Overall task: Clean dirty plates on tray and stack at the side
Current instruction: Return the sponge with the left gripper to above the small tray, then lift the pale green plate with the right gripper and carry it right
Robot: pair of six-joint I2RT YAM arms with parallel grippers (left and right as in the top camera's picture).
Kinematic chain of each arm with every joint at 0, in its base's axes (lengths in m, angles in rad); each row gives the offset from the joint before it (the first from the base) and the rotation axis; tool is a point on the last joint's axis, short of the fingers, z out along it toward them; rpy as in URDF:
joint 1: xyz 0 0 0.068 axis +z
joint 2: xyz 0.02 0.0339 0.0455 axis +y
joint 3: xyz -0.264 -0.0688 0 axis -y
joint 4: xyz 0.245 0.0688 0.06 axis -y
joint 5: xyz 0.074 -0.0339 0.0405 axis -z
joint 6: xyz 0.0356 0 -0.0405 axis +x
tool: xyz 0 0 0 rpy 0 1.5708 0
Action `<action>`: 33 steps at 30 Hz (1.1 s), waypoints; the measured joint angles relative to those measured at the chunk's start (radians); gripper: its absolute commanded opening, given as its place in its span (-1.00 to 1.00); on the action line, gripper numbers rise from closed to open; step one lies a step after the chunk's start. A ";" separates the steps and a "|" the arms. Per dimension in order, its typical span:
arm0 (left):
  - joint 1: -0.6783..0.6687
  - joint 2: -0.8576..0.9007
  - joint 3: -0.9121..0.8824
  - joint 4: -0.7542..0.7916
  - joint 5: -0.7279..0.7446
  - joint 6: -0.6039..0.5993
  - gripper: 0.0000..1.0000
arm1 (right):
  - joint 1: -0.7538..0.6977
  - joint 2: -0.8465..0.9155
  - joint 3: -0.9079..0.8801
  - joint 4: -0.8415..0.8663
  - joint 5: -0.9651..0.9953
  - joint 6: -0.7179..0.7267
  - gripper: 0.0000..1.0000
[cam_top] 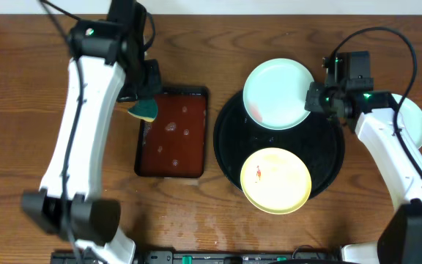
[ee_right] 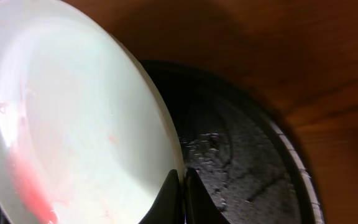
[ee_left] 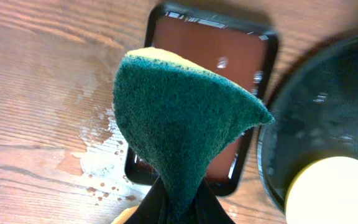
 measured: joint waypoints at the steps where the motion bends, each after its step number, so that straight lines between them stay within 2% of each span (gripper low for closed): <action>1: -0.005 -0.034 0.000 -0.005 0.000 0.000 -0.85 | 0.002 -0.009 0.000 -0.006 0.017 -0.004 -0.98; 8: -0.013 -0.181 0.000 -0.057 0.000 0.000 -0.85 | 0.065 -0.023 0.000 -0.010 0.139 -0.046 -0.98; 20: -0.013 -0.180 -0.037 -0.077 0.000 0.000 -0.85 | 0.240 -0.023 0.066 -0.021 0.308 -0.105 -0.98; 28: -0.013 -0.179 -0.041 -0.064 -0.002 0.000 -0.85 | 0.302 -0.023 0.085 0.006 0.323 -0.095 -0.98; 33: -0.013 -0.179 -0.042 -0.061 -0.064 -0.024 -0.85 | 0.369 -0.023 0.086 0.071 0.322 -0.077 -0.98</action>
